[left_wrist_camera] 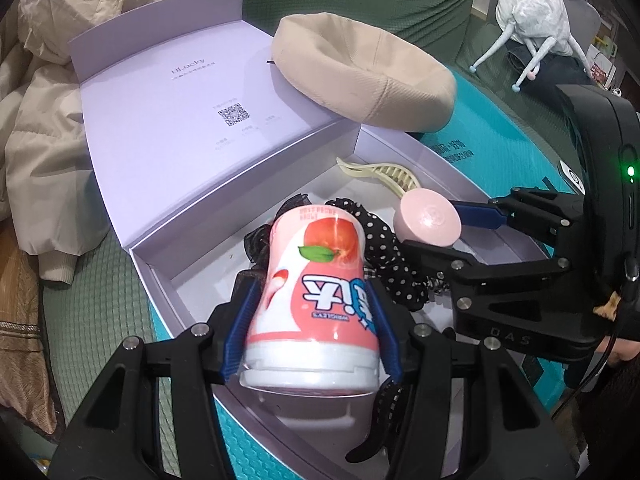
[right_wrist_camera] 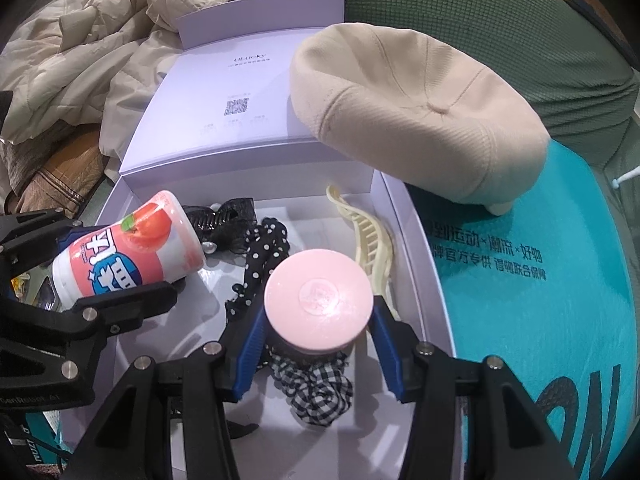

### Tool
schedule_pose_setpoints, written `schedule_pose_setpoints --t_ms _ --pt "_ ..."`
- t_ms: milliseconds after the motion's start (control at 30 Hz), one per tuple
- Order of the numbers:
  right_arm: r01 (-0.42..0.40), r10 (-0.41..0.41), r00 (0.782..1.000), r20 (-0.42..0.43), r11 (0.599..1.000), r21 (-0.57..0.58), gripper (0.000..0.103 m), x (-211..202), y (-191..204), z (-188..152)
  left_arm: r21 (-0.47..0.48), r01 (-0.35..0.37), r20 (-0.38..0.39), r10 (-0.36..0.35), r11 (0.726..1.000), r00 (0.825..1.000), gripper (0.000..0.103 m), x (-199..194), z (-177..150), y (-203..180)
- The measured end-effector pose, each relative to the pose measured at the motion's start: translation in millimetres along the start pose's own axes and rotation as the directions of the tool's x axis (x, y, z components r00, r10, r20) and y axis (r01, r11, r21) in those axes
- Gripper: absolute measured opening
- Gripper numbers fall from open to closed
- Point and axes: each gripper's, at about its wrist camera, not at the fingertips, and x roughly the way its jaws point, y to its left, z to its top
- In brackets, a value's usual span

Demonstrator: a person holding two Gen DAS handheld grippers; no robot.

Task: Organize objects
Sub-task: 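Lower the candy jar and compact into the box with both tools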

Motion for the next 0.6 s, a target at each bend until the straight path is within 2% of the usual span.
schedule_pose_setpoints --t_ms 200,300,367,600 --pt "0.032 -0.032 0.999 0.0 0.999 -0.015 0.053 1.4 -1.2 -2.9 0.011 -0.015 0.003 0.015 1.0 1.0 0.057 1.0 -0.1 -0.5" --pt "0.048 -0.048 0.999 -0.001 0.999 -0.017 0.06 2.5 -1.5 -3.0 -0.004 -0.01 0.005 0.01 1.0 1.0 0.062 0.5 0.4 1.1" --pt "0.049 -0.049 0.999 -0.001 0.999 -0.014 0.06 2.6 -2.5 -3.2 -0.012 -0.009 0.007 0.009 1.0 1.0 0.065 0.4 0.9 1.9" --pt "0.045 -0.045 0.999 0.006 0.999 -0.006 0.061 0.2 -4.0 -7.0 -0.014 -0.019 0.022 0.02 1.0 1.0 0.065 -0.2 -1.2 -2.1"
